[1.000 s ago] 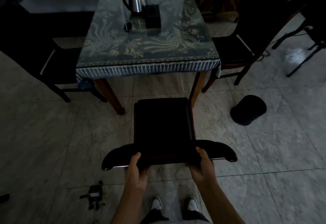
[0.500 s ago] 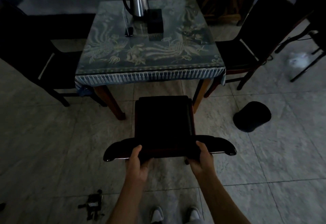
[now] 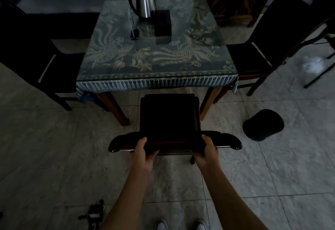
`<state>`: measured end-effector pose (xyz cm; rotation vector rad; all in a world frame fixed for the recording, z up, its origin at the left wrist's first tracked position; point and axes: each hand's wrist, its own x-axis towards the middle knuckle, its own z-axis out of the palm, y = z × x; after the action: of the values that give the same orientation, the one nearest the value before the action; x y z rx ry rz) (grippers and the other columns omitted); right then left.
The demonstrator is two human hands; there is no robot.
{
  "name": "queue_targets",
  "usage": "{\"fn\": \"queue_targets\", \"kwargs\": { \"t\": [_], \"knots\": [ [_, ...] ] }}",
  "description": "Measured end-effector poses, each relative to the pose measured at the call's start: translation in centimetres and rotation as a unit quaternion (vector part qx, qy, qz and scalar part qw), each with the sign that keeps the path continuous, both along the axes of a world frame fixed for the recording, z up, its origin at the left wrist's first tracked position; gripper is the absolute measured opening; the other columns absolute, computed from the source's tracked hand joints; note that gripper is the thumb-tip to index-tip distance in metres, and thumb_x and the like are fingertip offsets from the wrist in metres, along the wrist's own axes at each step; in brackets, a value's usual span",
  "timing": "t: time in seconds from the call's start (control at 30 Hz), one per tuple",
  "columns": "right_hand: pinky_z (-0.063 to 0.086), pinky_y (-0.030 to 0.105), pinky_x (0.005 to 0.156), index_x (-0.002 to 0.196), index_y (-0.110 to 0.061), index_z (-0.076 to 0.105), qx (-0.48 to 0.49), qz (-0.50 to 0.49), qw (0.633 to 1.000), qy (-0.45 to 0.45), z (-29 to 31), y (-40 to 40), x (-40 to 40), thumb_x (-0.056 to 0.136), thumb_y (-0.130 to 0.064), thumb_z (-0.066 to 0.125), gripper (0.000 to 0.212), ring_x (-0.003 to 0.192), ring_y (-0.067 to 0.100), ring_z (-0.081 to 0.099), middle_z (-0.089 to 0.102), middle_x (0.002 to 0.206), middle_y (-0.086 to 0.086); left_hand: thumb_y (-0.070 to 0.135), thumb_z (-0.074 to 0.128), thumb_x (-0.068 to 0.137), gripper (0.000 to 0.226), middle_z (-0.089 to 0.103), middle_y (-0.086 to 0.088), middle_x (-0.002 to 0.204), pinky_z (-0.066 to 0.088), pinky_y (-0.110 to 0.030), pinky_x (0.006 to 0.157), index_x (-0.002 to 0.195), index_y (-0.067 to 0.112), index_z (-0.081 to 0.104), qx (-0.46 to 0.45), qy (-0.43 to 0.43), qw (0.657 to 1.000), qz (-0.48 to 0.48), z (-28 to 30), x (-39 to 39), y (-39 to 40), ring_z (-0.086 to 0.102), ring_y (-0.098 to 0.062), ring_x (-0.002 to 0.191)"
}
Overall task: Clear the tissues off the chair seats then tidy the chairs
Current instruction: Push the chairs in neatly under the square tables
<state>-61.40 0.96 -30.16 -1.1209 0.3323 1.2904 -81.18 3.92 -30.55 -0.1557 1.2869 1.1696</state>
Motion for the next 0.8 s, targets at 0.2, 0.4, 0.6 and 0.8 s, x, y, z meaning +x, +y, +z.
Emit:
{"fn": "queue_targets", "kwargs": {
  "t": [0.2,0.4,0.6,0.8],
  "knots": [
    [0.058,0.052,0.07,0.132,-0.009,0.048,-0.019,-0.006,1.0,-0.018,-0.1,2.9,-0.1,0.088,-0.01,0.067,0.049,0.106,0.036,0.065,0.063,0.122,0.019,0.015,0.066,0.089,0.044,0.06,-0.012,0.122,0.057,-0.044,0.069,0.13,0.011,0.051,0.015,-0.011,1.0,-0.012,0.3,0.0,3.1,0.06,-0.027,0.104],
    [0.059,0.052,0.072,0.134,-0.01,0.047,-0.009,-0.004,1.0,-0.023,-0.1,5.1,0.0,0.09,-0.011,0.064,0.048,0.109,0.036,0.064,0.061,0.126,0.018,0.013,0.067,0.088,0.049,0.058,-0.012,0.122,0.056,-0.05,0.081,0.133,0.014,0.049,0.026,-0.018,0.999,-0.015,0.1,0.2,5.6,0.058,-0.029,0.107],
    [0.059,0.052,0.068,0.135,-0.011,0.044,-0.015,-0.009,0.999,-0.043,0.0,7.5,-0.2,0.091,-0.012,0.063,0.048,0.107,0.035,0.063,0.06,0.125,0.019,0.014,0.066,0.088,0.045,0.058,-0.011,0.12,0.057,-0.048,0.077,0.13,0.014,0.05,0.03,-0.028,0.999,-0.024,0.0,0.2,7.7,0.058,-0.029,0.107],
    [0.057,0.057,0.075,0.133,-0.01,0.045,-0.016,-0.005,0.999,-0.043,0.0,8.9,0.0,0.09,-0.013,0.064,0.047,0.106,0.036,0.064,0.061,0.123,0.02,0.014,0.066,0.09,0.035,0.058,-0.011,0.114,0.055,-0.048,0.081,0.122,0.014,0.053,0.031,-0.034,0.998,-0.031,0.0,0.5,9.3,0.058,-0.028,0.104]
  ]
}}
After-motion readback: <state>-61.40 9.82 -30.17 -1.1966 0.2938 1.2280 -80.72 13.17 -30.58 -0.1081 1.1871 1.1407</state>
